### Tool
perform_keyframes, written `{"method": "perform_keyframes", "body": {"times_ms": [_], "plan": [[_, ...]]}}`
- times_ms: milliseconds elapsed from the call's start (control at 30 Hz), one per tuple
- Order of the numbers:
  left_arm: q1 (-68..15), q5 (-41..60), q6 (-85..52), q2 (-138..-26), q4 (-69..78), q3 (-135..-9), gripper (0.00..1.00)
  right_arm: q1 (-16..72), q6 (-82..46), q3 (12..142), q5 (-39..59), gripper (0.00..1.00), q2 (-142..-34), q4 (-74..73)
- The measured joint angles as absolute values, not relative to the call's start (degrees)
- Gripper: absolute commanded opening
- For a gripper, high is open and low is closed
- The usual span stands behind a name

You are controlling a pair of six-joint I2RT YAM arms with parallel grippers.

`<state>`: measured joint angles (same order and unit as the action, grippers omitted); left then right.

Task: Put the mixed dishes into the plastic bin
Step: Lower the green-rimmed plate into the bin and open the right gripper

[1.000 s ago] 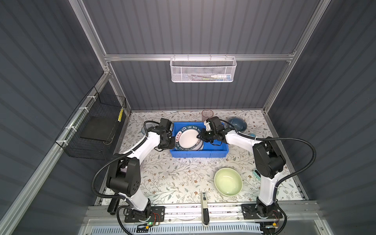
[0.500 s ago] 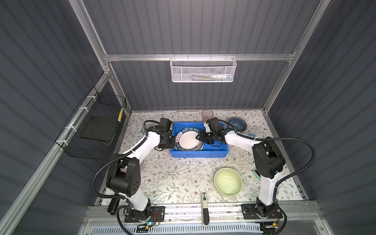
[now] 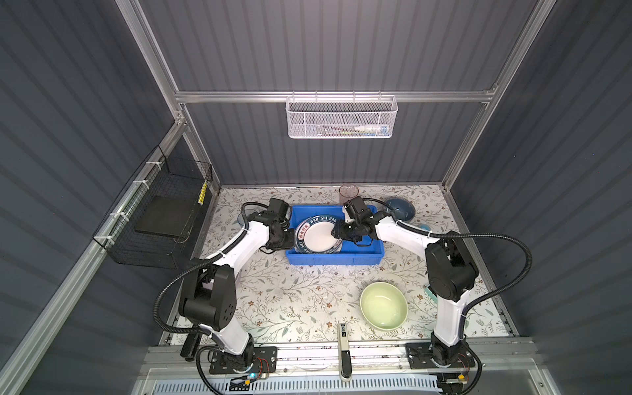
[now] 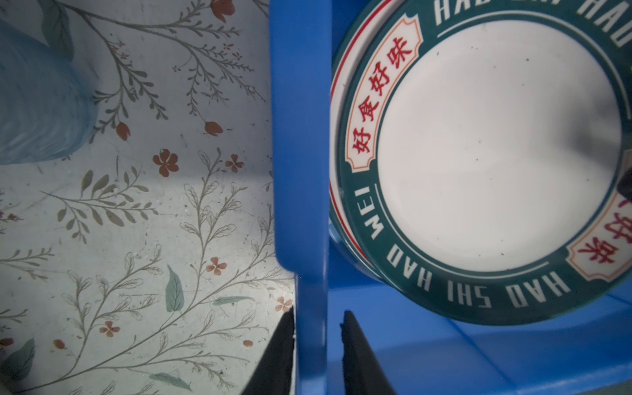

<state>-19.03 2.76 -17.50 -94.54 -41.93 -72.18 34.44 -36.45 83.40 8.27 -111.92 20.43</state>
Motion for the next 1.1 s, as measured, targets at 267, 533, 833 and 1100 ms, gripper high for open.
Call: {"method": "perform_keyframes", "body": {"times_ms": [267,533,833,1100], "plan": [[-19.0,2.8,-17.5,-94.5,-41.9,-72.2,0.27,35.7,-35.0,86.9,5.0,0.61,-112.6,24.9],[-19.0,2.8,-17.5,-94.5,-42.0,-72.2,0.27,36.5,-33.8,88.9,3.0,0.64,-114.3,27.8],[-19.0,2.8,-17.5,-94.5,-42.0,-72.2,0.27,37.5,-32.4,92.2,2.2,0.67,-118.1,30.7],[-19.0,2.7,-17.5,-94.5,-42.4,-72.3,0.27,37.9,-30.9,93.3,0.9,0.78,-118.2,32.0]]}}
